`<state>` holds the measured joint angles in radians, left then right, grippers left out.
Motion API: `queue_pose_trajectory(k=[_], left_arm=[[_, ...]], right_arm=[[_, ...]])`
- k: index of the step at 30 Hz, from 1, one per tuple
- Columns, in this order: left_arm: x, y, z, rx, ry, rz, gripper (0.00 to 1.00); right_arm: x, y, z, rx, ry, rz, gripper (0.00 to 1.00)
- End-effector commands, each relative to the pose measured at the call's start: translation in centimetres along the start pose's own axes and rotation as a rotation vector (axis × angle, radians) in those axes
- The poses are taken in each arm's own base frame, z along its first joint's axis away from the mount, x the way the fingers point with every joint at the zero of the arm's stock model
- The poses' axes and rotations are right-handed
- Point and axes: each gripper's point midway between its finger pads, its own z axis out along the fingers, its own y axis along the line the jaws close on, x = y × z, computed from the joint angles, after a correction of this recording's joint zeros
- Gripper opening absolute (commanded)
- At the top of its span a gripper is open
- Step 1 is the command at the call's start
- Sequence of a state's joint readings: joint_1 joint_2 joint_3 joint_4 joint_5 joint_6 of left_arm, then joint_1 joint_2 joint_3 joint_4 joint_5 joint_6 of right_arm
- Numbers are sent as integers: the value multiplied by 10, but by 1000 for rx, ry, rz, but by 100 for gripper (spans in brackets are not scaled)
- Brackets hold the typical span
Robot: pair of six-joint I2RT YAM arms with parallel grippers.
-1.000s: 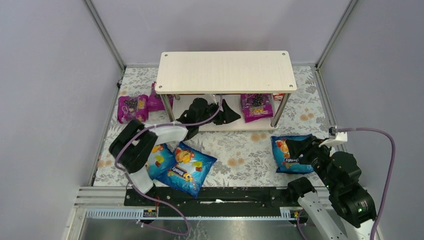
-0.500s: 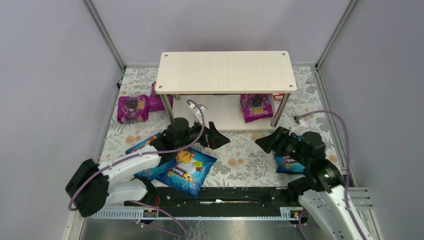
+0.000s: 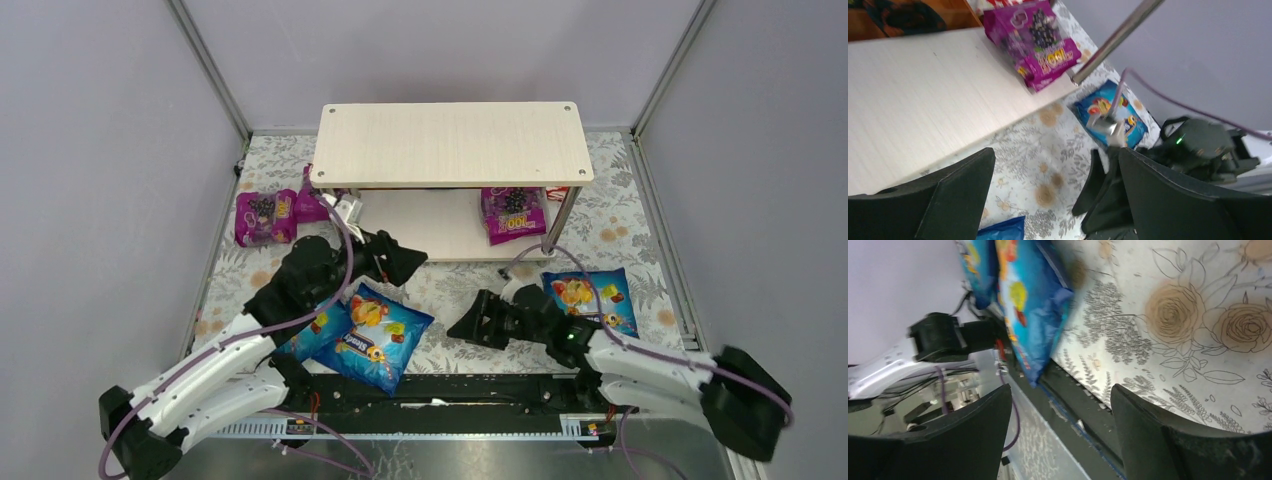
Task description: Place and organize the candy bags onto the shelf
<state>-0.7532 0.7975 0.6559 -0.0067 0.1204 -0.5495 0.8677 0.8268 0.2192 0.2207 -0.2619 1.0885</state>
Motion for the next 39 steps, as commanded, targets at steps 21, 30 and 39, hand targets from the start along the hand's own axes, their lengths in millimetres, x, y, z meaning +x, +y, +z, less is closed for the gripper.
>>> queue_pose_trajectory(k=[21,30,39], left_arm=[[-27,32,-17,-201,-95,54,99],[-20,35,-11,-202,-82,29,99],[36,26,14,-79,126,-61,99]], right_arm=[[-19,-14,113,51,-167,18,58],[-32,9,94,-137,-259,-14,9],[-50,-35,52,44,-113,-139,0]])
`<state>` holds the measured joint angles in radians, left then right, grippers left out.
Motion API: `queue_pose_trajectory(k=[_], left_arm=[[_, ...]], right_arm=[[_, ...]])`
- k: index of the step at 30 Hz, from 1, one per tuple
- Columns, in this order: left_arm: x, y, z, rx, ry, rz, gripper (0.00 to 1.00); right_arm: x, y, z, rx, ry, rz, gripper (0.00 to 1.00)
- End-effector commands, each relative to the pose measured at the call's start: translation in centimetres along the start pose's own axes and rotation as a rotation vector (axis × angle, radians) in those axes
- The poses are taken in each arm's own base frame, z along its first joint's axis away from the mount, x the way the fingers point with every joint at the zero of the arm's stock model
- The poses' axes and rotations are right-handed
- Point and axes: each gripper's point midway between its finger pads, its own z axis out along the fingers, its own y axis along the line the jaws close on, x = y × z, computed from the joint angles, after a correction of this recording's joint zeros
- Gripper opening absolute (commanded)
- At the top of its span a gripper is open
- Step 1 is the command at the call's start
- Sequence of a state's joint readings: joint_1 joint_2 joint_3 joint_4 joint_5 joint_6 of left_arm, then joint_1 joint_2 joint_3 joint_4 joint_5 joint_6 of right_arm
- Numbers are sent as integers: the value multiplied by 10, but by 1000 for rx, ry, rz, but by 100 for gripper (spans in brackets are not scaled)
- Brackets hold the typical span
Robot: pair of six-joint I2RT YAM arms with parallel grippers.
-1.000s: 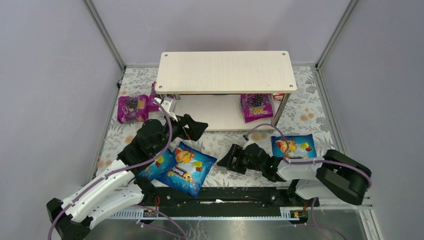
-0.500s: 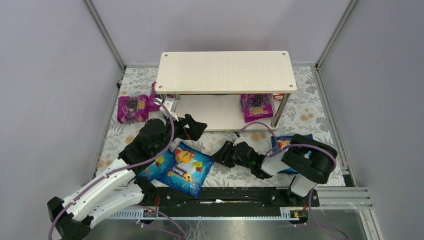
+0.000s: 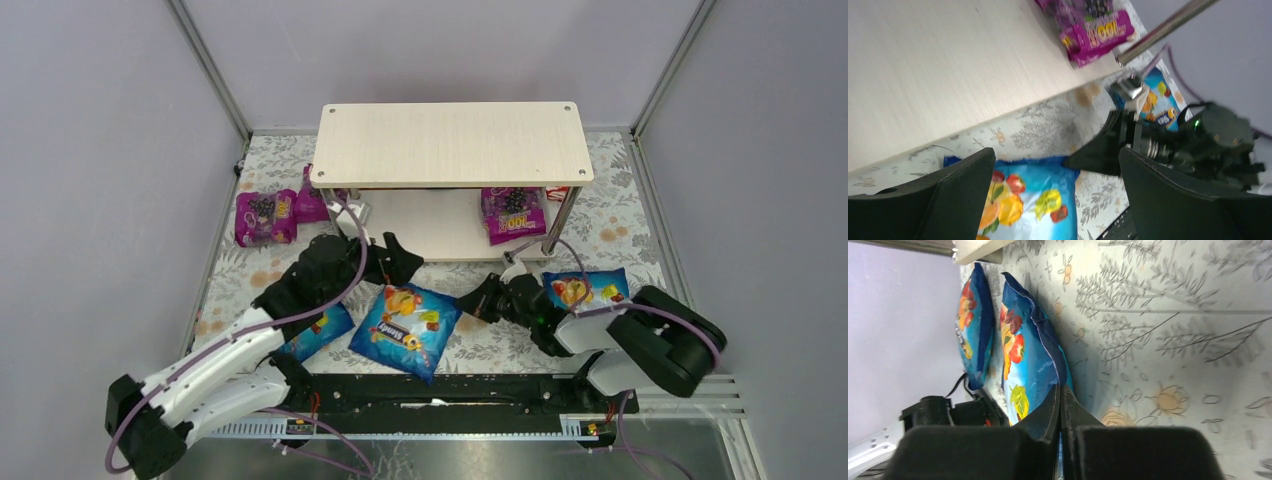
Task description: Place and organize the candy bags onto the shelf
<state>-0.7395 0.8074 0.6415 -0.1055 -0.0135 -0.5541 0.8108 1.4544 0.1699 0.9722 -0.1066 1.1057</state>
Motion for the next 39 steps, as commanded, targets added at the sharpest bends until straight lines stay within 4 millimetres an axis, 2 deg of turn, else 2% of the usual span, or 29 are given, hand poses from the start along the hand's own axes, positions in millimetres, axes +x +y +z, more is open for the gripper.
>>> queue_pose_trajectory(k=[1,3,4,8,14,15,17,20,21,23,26,27,28,29,34,39], left_arm=[[31,-21,16,139,143,-44,99],[48,-29,19,200,205,-73,99],[56,-31,20,221,223,-90,99],[82,-26,24,226,270,-179,98],[109,-17,24,205,319,-257,96],[111,-13,24,188,321,-263,96],[117,-3,24,139,321,-283,96],[127,15,19,52,315,-327,96],[131,21,17,24,310,-340,97],[136,31,13,-16,296,-367,98],[140,36,8,-26,279,-384,99],[141,37,7,-28,281,-386,99],[144,38,6,-34,288,-388,99],[147,40,5,-39,299,-390,99],[171,47,3,-61,363,-436,99],[187,45,-1,-20,371,-551,99]], right_arm=[[0,1,-14,46,130,-208,0],[-6,7,-20,61,131,-265,0],[-7,3,-25,103,140,-286,0],[-18,16,-27,98,175,-358,0],[-53,3,-15,280,153,-397,1],[-56,1,-14,302,144,-393,8],[-63,3,-13,317,104,-356,27],[-62,0,-22,325,57,-284,56],[-58,-5,-26,335,56,-258,64],[-48,-12,-34,338,69,-216,72],[-25,-19,-44,303,132,-169,75],[-18,-21,-47,293,151,-154,80],[-12,-20,-49,279,171,-144,96],[-5,-16,-49,258,195,-136,99],[26,5,-41,173,253,-80,100],[45,10,-29,158,202,68,100]])
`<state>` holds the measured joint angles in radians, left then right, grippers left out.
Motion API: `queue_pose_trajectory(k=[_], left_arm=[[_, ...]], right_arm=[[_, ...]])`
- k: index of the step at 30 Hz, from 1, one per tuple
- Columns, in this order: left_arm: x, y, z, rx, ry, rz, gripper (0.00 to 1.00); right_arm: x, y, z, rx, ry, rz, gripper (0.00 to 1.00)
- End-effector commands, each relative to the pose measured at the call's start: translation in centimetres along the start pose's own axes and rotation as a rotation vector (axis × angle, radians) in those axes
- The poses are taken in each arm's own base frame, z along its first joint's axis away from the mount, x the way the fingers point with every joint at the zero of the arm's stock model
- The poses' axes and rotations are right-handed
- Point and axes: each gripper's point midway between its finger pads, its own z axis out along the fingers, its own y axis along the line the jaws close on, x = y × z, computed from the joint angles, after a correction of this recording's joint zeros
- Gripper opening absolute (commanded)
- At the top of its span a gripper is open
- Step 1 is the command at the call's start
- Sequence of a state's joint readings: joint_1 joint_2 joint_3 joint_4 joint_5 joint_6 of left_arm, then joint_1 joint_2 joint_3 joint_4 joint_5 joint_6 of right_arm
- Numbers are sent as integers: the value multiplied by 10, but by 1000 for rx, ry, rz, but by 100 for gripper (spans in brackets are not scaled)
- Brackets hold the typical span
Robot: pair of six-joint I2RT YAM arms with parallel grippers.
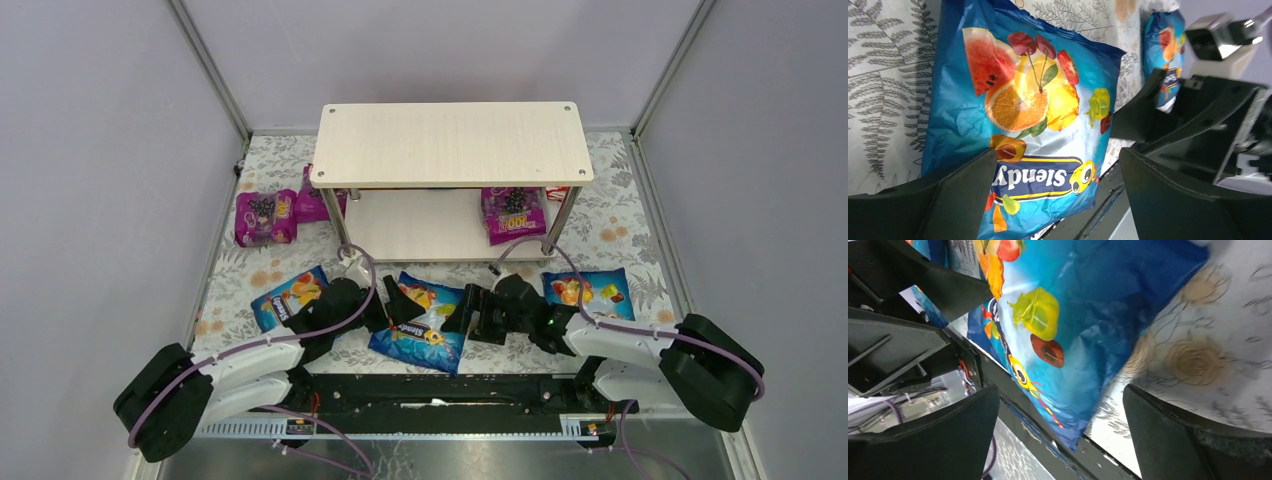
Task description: Place and organize the candy bags onto the shelf
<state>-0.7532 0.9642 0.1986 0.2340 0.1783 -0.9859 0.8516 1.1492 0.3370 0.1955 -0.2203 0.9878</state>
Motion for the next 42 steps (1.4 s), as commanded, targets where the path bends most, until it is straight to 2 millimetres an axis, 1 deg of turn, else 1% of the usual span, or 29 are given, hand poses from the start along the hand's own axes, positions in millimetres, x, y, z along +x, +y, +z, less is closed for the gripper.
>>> queue_pose_trajectory(k=[1,5,8,9,10,12,15,17,19,21,22,23,25,26,27,29,31,32,34,36,39,42], left_arm=[[23,11,1,32,53,-123,99],[32,11,1,50,82,-165,99],[37,11,2,51,96,-175,99],[38,9,2,54,100,-177,99],[41,9,1,56,105,-180,98],[43,8,1,53,110,-184,98],[43,8,0,49,111,-186,98],[43,9,-2,49,103,-185,99],[42,10,-2,47,94,-181,99],[42,11,0,42,96,-178,99],[42,11,1,44,96,-175,99],[42,11,2,42,97,-175,99],[42,11,3,43,98,-178,99],[43,12,3,41,99,-184,99],[43,13,2,40,98,-187,99],[44,15,1,37,95,-194,99],[44,17,-1,35,91,-198,99],[44,17,-2,32,91,-197,99],[42,13,-3,39,89,-199,99],[40,-1,-6,82,100,-197,99],[38,-28,-11,153,153,-154,99],[45,-46,-13,150,227,-102,99]], right_arm=[[7,17,13,-60,-56,189,100],[21,26,23,-33,-59,240,100],[23,25,32,-38,-108,280,100],[19,26,34,-56,-131,294,100],[14,23,35,-55,-154,299,100],[-4,14,33,-31,-215,297,100],[-34,-1,22,1,-255,271,100],[-53,-7,13,39,-277,190,100],[-68,-3,8,25,-250,111,100],[-71,13,8,-31,-197,28,100],[-73,16,11,-30,-170,2,100],[-73,22,12,-30,-129,-23,100],[-70,20,11,26,-66,-64,100],[-69,14,9,69,-53,-81,100],[-65,3,4,126,-31,-97,100],[-58,-11,-5,198,-3,-131,100],[-47,-18,-13,199,18,-135,100],[-38,-23,-16,181,32,-124,100],[-25,-20,-20,96,48,-98,100],[-21,-20,-22,47,37,-67,100],[-19,-20,-21,-4,33,-36,100],[-19,-19,-18,-53,32,-22,100]])
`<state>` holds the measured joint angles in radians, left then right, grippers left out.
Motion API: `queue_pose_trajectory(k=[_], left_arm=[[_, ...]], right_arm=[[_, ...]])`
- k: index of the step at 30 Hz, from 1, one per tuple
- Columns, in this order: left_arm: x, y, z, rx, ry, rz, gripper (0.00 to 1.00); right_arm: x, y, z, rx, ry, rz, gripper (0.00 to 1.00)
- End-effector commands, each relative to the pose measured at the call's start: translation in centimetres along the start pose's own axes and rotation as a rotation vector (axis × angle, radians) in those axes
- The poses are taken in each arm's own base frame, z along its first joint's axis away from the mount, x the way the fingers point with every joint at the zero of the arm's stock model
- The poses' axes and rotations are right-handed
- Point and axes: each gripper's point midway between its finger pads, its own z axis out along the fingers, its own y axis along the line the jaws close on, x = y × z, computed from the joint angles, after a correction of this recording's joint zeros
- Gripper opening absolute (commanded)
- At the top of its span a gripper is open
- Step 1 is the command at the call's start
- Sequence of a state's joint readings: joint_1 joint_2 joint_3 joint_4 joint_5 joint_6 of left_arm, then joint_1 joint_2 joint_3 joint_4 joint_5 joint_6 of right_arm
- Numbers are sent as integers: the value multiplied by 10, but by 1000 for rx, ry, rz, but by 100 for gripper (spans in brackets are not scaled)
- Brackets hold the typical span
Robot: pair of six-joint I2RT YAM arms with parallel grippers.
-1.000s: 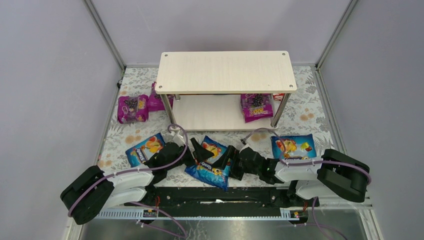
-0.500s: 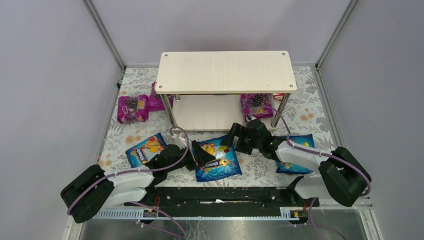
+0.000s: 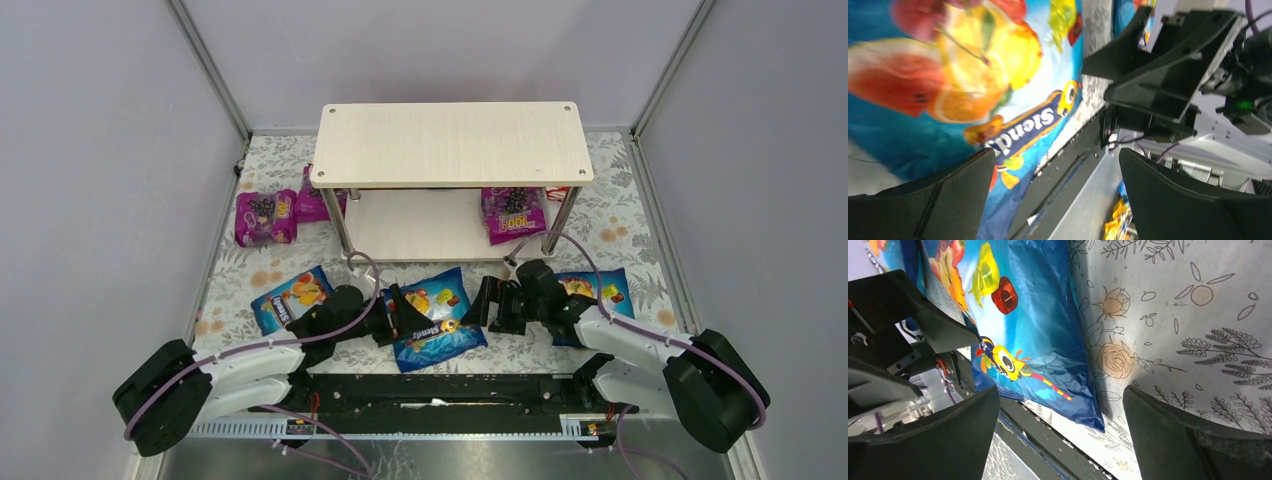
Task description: Place and organize the candy bags onto the shelf
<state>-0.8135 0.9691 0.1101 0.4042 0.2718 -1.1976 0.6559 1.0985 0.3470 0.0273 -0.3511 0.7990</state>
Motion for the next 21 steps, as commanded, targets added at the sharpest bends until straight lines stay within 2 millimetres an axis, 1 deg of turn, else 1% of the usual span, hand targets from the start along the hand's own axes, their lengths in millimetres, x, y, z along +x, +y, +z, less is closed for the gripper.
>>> queue_pose_trajectory(k=[1,3,4,7,11,13,14,16,18,20,21], left_arm=[[22,-27,-2,10,150,58,99],[31,-31,-2,20,173,41,99],[34,-30,-3,18,177,26,99],[39,-25,-7,14,173,-3,99],[42,-16,-7,-10,174,-11,99],[46,-6,-5,-40,187,-30,99],[48,1,-4,-68,190,-49,99],[51,23,-1,-142,184,-89,99],[55,40,0,-181,182,-138,99],[60,48,0,-179,190,-177,99],[61,47,2,-166,197,-182,99]], right_arm=[[-2,11,1,-115,5,11,100],[-2,7,1,-122,17,20,98],[0,7,0,-137,27,24,96],[4,9,0,-185,42,39,91],[15,8,4,-221,92,59,89],[18,9,6,-241,108,77,89],[20,11,6,-259,115,83,89],[19,18,6,-304,121,91,88],[18,26,5,-349,122,118,88],[14,35,5,-394,112,145,83],[11,41,4,-421,98,155,83]])
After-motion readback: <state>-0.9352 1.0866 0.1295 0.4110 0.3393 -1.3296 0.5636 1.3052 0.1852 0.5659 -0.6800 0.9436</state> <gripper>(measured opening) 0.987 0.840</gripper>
